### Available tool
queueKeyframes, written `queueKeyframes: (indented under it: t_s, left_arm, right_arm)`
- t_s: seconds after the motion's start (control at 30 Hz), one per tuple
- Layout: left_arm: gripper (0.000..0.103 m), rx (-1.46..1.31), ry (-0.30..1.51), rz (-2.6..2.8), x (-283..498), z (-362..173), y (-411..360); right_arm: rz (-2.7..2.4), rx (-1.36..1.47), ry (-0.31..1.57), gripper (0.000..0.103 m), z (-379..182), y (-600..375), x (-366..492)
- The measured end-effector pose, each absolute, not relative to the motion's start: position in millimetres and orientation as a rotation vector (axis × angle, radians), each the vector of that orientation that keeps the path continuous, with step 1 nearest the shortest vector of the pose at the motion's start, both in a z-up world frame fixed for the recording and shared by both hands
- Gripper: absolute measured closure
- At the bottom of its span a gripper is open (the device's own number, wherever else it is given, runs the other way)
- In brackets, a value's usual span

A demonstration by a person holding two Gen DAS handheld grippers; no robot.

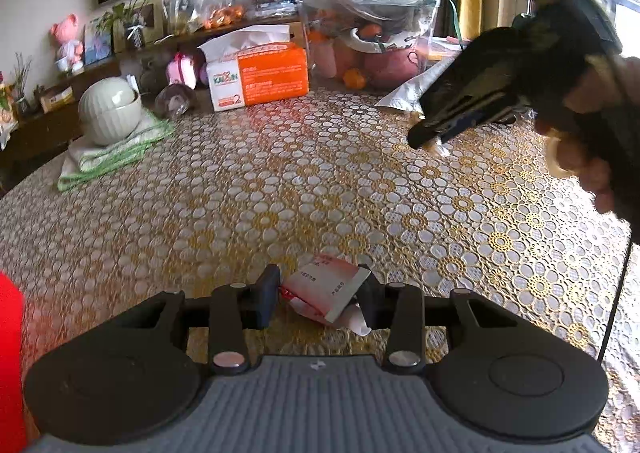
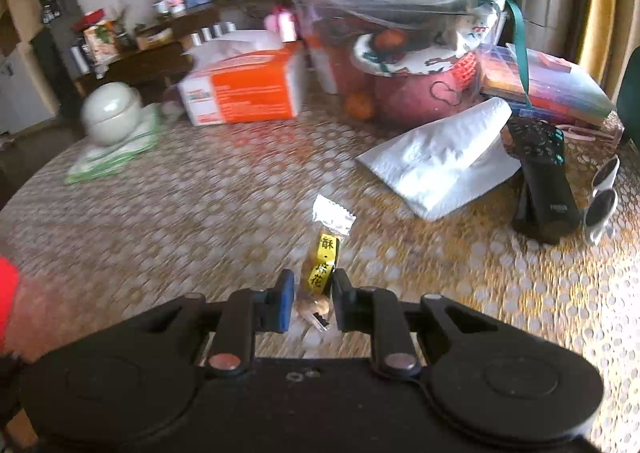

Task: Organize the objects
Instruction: 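Grasp the white-red sachet with the left tool while the right tool grasps the yellow snack stick, then carry the sachet and snack stick with both tools over the box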

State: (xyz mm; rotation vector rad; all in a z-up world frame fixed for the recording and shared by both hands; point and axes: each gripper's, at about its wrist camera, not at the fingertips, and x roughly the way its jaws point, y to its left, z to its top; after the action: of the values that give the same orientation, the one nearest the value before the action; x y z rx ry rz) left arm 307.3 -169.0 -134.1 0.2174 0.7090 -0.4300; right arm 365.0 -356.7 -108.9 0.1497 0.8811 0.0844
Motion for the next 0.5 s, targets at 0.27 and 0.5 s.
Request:
queueKeyframes:
  t_s: [0.27,0.5]
  left_arm:
    - [0.063,0.173,0.709,-0.429,276.5,-113.6,-155.9]
    - [0.063,0.115,0.716,-0.418,242.3,-88.6,-135.4]
  right_arm:
    - [0.185,0.131,0.886,0.083,-88.1,-333.3,302.8]
    - [0.247,0.126,0.879,0.083,-61.8,-310.9,250.6]
